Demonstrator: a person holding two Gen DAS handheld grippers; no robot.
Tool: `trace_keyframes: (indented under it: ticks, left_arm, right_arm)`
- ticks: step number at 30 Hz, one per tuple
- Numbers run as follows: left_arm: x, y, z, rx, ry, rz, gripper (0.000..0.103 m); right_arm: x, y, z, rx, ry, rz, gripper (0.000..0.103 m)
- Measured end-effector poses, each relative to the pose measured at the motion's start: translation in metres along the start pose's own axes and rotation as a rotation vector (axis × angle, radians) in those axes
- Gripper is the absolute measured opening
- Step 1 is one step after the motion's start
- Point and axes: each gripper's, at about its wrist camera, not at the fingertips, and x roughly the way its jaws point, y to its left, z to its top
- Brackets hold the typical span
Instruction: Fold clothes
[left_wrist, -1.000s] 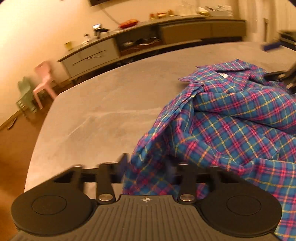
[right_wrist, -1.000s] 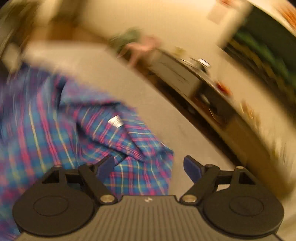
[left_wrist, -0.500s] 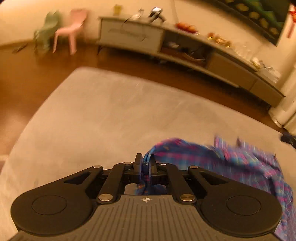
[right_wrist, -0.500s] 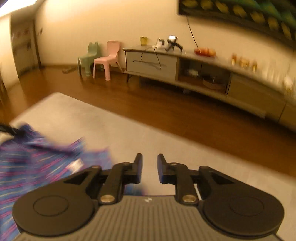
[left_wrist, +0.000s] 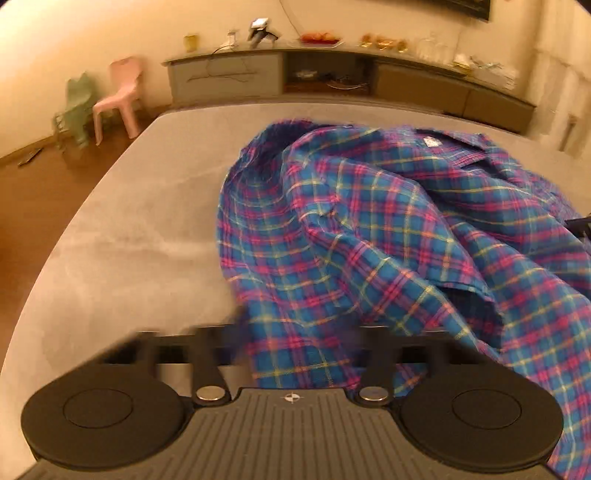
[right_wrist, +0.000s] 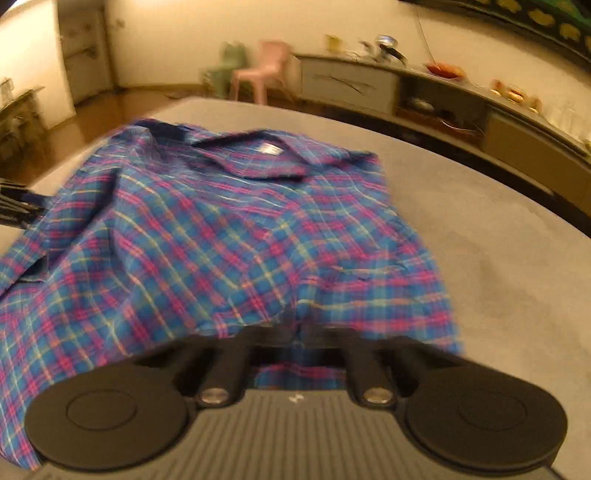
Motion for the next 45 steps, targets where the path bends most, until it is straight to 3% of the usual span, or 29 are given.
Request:
trace_keyframes:
  ticks: [2, 4, 7, 9, 11, 13, 15, 16, 18, 20, 21, 22, 23, 24, 27, 29, 30, 31, 33, 34, 35, 38, 41, 45]
  left_arm:
    - [0.006, 0.020, 0.008, 0.022, -0.005, 0.106, 0.002]
    - [0.013, 0.042, 0.016, 0.033, -0.011, 0.223, 0.002]
    - [0.002, 0.054, 0.024, 0.002, -0.032, 0.261, 0.003]
    - [-0.018, 0.046, 0.024, 0.004, -0.067, 0.265, 0.005]
    - [-0.042, 0.029, 0.018, 0.025, -0.106, 0.245, 0.017]
    - [-0.078, -0.006, -0.007, 0.089, -0.144, 0.125, 0.050]
    - [-0.096, -0.039, -0.032, 0.166, -0.136, 0.013, 0.073]
    - [-0.103, -0.056, -0.045, 0.206, -0.127, -0.041, 0.078]
    - [-0.098, -0.089, -0.068, 0.286, -0.084, -0.095, 0.079]
    - [-0.079, -0.110, -0.085, 0.353, -0.048, -0.082, 0.079]
    - [-0.070, -0.114, -0.090, 0.376, -0.040, -0.052, 0.069]
    - [-0.061, -0.115, -0.093, 0.395, -0.034, -0.016, 0.034]
    - [-0.056, -0.111, -0.092, 0.377, -0.026, -0.004, 0.018]
    - [-0.055, -0.101, -0.089, 0.335, -0.018, -0.008, 0.005]
    - [-0.076, -0.057, -0.072, 0.149, -0.046, -0.050, 0.003]
    - [-0.091, -0.019, -0.064, -0.016, -0.049, -0.119, 0.002]
    - [-0.096, -0.001, -0.064, -0.082, -0.047, -0.131, 0.001]
    - [-0.095, 0.012, -0.064, -0.109, -0.035, -0.116, 0.001]
    - [-0.086, 0.026, -0.067, -0.107, 0.019, -0.095, 0.001]
    - [-0.080, 0.029, -0.069, -0.094, 0.068, -0.120, 0.001]
    - [-0.078, 0.028, -0.071, -0.063, 0.088, -0.127, 0.002]
    - [-0.089, 0.000, -0.053, 0.127, -0.015, -0.072, 0.005]
    - [-0.096, -0.035, -0.028, 0.323, -0.134, -0.018, 0.022]
    - [-0.069, -0.131, 0.014, 0.610, -0.307, -0.009, 0.047]
  right_arm:
    - [-0.005, -0.016, -0.003, -0.067, 0.045, -0.132, 0.001]
    - [-0.013, -0.052, -0.007, -0.055, 0.085, -0.273, 0.001]
    - [-0.037, -0.072, -0.008, -0.020, 0.057, -0.435, 0.003]
    - [-0.052, -0.085, -0.008, 0.004, 0.038, -0.543, 0.021]
    - [-0.094, -0.074, -0.013, 0.114, -0.077, -0.421, 0.053]
    - [-0.120, -0.051, -0.031, 0.228, -0.114, -0.221, 0.061]
    - [-0.122, -0.018, -0.052, 0.289, -0.089, -0.043, 0.066]
    - [-0.117, 0.000, -0.062, 0.308, -0.070, 0.028, 0.069]
    - [-0.096, 0.028, -0.073, 0.348, -0.045, 0.067, 0.069]
    - [-0.081, 0.041, -0.075, 0.390, -0.058, 0.055, 0.068]
    - [-0.075, 0.045, -0.075, 0.402, -0.071, 0.046, 0.067]
    - [-0.070, 0.049, -0.075, 0.413, -0.084, 0.037, 0.054]
    - [-0.066, 0.051, -0.074, 0.382, -0.076, 0.015, 0.022]
    - [-0.062, 0.053, -0.072, 0.351, -0.068, -0.008, 0.006]
    - [-0.103, 0.035, -0.070, 0.319, -0.121, -0.033, 0.003]
    - [-0.151, 0.009, -0.075, 0.332, -0.172, -0.047, 0.003]
    - [-0.165, -0.006, -0.080, 0.357, -0.169, -0.010, 0.003]
    - [-0.180, -0.021, -0.086, 0.383, -0.166, 0.028, 0.004]
    - [-0.183, -0.049, -0.102, 0.407, -0.065, 0.104, 0.009]
    - [-0.179, -0.054, -0.111, 0.354, 0.018, 0.012, 0.022]
    - [-0.175, -0.059, -0.120, 0.299, 0.102, -0.079, 0.028]
    - [-0.188, -0.056, -0.131, 0.157, 0.158, -0.202, 0.033]
    - [-0.224, -0.059, -0.106, 0.120, 0.021, -0.227, 0.048]
    - [-0.226, -0.058, -0.059, -0.055, -0.090, -0.272, 0.054]
